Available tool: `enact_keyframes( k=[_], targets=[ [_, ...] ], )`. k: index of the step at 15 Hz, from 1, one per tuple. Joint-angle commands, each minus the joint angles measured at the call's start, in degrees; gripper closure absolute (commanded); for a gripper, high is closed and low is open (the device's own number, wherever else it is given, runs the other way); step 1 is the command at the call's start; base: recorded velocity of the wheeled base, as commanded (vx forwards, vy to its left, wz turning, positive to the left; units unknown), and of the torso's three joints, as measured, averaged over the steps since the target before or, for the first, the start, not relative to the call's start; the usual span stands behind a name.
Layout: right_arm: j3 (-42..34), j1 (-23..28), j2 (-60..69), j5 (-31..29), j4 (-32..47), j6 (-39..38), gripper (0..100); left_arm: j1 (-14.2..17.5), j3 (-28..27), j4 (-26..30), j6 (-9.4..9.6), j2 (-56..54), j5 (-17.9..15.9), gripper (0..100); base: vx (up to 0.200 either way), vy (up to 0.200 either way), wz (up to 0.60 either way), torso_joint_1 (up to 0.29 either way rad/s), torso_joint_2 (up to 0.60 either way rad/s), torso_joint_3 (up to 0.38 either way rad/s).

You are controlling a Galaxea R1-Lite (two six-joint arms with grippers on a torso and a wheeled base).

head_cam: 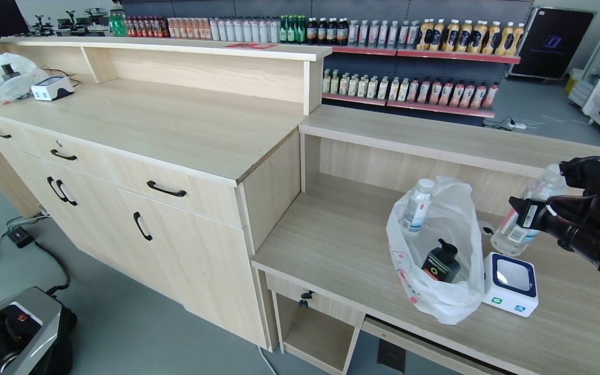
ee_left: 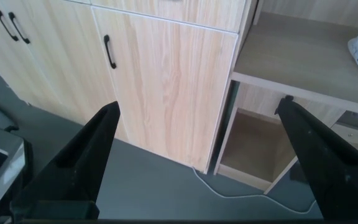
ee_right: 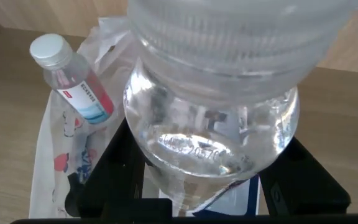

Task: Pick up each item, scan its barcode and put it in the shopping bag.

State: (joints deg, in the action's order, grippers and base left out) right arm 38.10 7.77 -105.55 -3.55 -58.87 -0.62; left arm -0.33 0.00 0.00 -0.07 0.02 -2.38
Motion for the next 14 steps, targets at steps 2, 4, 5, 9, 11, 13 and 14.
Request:
enact_keyframes(
  k=[2, 4, 5, 9, 11, 13, 14],
  targets=[
    [2.69, -1.26, -9.94, 1.09, -5.38, -0.35, 100, -0.02, 0.00, 0.00, -0.01, 0.06, 0.00, 0, 0.000, 0.000, 0.00, 0.000, 0.00, 0.000],
    [4.36, -2.76, -12.49, 1.17, -7.49, -0.43, 100, -0.02, 0.00, 0.00, -0.01, 0.06, 0.00, 0, 0.000, 0.000, 0.00, 0.000, 0.00, 0.000],
    [5.15, -3.55, -13.63, 1.61, -8.54, -0.35, 100, -0.02, 0.00, 0.00, -0.01, 0.06, 0.00, 0, 0.000, 0.000, 0.00, 0.000, 0.00, 0.000],
    [6.64, -5.30, -17.85, 3.37, -13.03, -0.35, 100, -0.02, 0.00, 0.00, -0.01, 0.06, 0.00, 0, 0.000, 0.000, 0.00, 0.000, 0.00, 0.000],
    [6.90, -5.39, -19.17, 3.46, -13.64, -0.26, 100, -0.02, 0.00, 0.00, -0.01, 0.06, 0.00, 0, 0.000, 0.000, 0.00, 0.000, 0.00, 0.000],
    [6.90, -5.22, -21.37, 3.46, -15.14, -0.08, 100, -0.02, 0.00, 0.00, -0.01, 0.06, 0.00, 0, 0.000, 0.000, 0.00, 0.000, 0.00, 0.000],
    [6.90, -5.13, -22.16, 3.46, -15.14, -0.08, 100, -0.02, 0.00, 0.00, -0.01, 0.06, 0.00, 0, 0.000, 0.000, 0.00, 0.000, 0.00, 0.000]
  ],
)
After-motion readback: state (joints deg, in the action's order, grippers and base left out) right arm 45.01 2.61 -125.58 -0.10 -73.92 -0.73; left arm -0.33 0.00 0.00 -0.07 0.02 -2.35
